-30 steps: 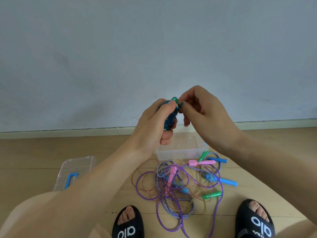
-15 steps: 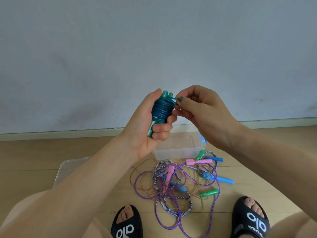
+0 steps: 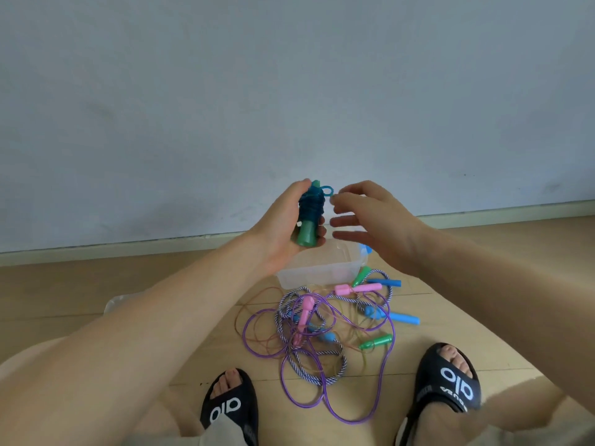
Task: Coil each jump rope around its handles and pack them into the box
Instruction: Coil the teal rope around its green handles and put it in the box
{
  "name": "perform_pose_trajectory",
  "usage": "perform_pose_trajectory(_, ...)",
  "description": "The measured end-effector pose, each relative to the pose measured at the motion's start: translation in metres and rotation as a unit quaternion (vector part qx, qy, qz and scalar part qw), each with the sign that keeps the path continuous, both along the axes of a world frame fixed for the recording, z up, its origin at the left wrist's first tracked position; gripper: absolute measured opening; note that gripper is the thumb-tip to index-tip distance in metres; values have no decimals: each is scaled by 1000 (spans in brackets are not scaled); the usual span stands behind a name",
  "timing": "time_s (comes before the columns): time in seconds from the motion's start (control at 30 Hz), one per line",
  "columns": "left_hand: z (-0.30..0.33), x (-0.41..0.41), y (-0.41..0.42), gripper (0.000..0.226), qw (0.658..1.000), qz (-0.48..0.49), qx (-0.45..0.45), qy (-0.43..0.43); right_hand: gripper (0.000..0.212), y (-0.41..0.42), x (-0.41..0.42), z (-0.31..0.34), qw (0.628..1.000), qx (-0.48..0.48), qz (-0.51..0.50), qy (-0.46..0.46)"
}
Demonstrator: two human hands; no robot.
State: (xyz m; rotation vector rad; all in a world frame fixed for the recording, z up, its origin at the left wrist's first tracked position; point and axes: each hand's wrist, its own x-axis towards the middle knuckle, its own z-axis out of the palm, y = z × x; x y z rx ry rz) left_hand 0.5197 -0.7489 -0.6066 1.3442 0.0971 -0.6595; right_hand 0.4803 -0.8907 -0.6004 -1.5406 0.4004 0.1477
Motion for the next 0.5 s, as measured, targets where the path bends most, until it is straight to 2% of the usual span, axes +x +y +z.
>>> perform_pose_trajectory(0.13,-16,9,-3,36,999,24,14,28,35,11,18,-16,991,51,111,62)
perform_pose_trajectory(0.23,-31,28,3,41,997,9,13,74,37,18,46,-43,987,-52,132,75)
perform_pose_trajectory(0.3,-49,49,12,45,996,3,44,82,30,22,68,-65,985,-107,117,65)
perform_pose_trajectory(0.4,-86,86,21,42,982,-19,188,29,9,25,104,-100,991,-101,63,68)
perform_pose_trajectory(0.5,-132,127,31,19,946,-34,322,-22,9,22,140,-140,992,-64,27,108)
